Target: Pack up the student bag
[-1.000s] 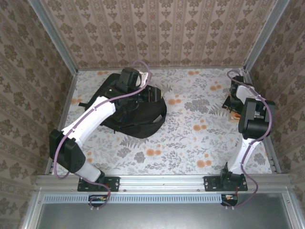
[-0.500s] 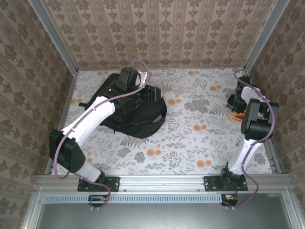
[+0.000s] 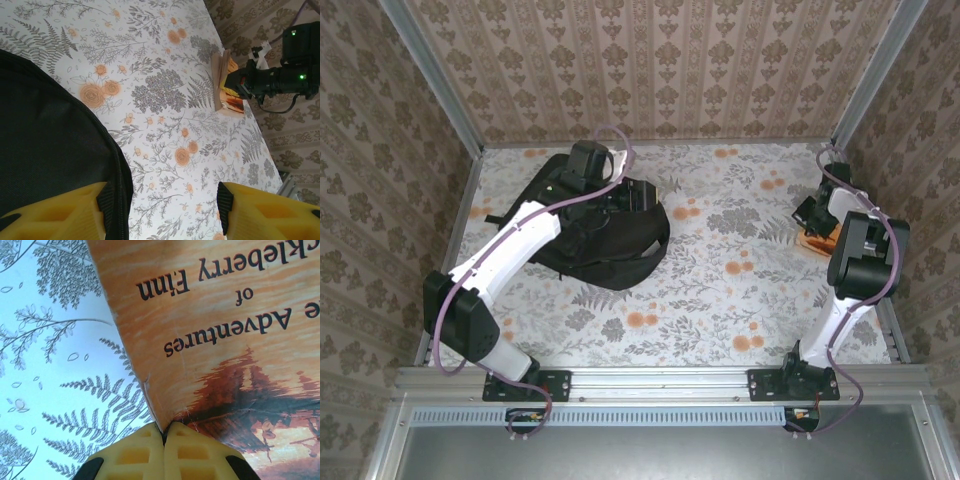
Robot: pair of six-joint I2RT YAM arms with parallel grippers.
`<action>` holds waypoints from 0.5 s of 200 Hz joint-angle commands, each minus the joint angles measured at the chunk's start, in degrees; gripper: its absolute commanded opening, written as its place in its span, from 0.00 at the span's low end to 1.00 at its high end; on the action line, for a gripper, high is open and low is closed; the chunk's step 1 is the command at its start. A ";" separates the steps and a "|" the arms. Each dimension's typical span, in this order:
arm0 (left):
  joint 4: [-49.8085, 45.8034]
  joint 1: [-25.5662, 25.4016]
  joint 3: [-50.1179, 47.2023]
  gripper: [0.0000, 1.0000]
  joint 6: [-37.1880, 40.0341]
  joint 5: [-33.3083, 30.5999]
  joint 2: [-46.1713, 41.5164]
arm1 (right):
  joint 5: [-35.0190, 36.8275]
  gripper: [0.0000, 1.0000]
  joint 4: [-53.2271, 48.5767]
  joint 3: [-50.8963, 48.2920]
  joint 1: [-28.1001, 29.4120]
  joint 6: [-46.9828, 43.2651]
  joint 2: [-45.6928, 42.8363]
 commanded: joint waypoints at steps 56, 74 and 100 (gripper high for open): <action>-0.84 -1.52 1.34 0.60 2.41 0.24 4.64 | -19.05 0.00 16.39 -22.60 8.67 18.53 -11.16; -0.14 -2.33 2.29 0.59 1.60 2.90 7.21 | -21.39 0.00 20.04 -26.92 11.38 21.51 -13.93; -1.20 -4.81 6.50 0.59 0.51 6.09 11.98 | -26.23 0.00 25.73 -31.69 13.31 26.10 -16.63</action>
